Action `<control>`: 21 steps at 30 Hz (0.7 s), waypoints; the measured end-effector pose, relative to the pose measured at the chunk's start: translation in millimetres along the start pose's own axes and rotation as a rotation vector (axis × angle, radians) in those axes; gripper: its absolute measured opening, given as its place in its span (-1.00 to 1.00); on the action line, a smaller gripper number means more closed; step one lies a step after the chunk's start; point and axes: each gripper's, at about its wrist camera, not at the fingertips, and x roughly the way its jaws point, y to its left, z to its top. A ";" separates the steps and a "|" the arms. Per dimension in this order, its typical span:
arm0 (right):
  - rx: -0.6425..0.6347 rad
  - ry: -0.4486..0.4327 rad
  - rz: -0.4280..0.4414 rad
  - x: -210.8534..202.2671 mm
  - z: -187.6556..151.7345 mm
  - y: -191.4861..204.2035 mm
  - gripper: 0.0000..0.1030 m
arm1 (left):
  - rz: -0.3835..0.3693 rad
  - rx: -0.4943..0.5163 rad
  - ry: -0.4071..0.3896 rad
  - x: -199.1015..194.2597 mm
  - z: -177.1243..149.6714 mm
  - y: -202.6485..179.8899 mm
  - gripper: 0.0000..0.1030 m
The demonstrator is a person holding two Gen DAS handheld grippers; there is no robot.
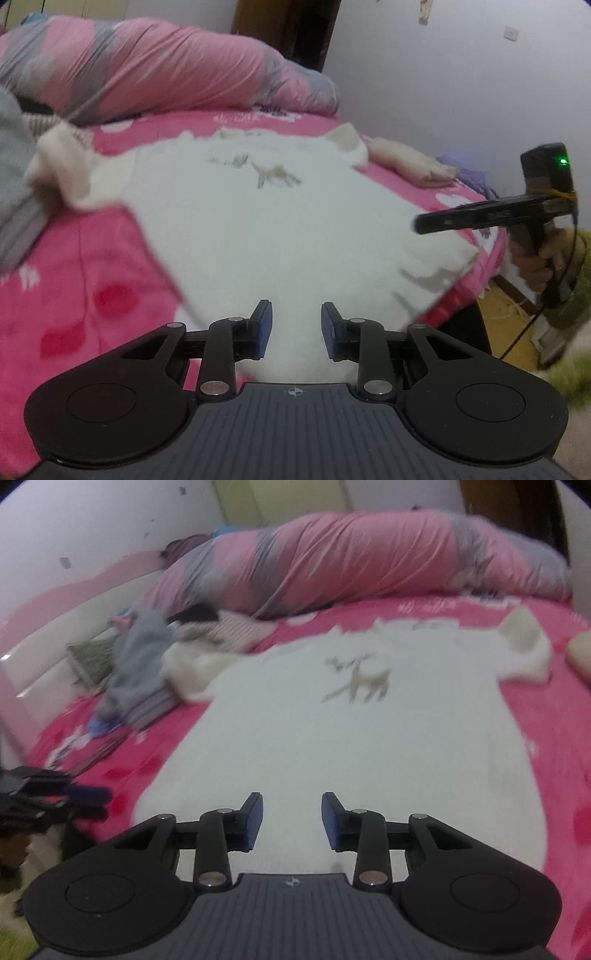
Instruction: Fold clothes
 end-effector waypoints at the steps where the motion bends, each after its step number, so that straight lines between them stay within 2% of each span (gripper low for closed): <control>1: -0.002 -0.021 -0.008 8.0 6.7 0.9 -0.28 | 0.003 -0.002 -0.005 7.6 5.2 1.3 -0.44; 4: -0.006 -0.083 -0.033 31.9 26.6 3.5 -0.28 | 0.023 -0.033 -0.004 35.2 22.1 15.0 -0.44; 7: 0.008 -0.099 -0.079 64.1 46.2 -8.2 -0.28 | 0.068 -0.085 0.001 66.3 42.1 36.2 -0.44; 15: 0.071 -0.016 -0.158 135.1 84.0 -48.8 -0.28 | 0.172 -0.197 -0.052 125.8 108.2 88.1 -0.44; 18: 0.036 -0.041 -0.200 147.4 111.6 -64.4 -0.28 | 0.198 -0.202 -0.061 145.5 129.4 104.0 -0.44; 21: 0.000 -0.074 -0.297 156.6 133.6 -88.6 -0.28 | 0.226 -0.238 -0.049 171.1 143.6 126.9 -0.44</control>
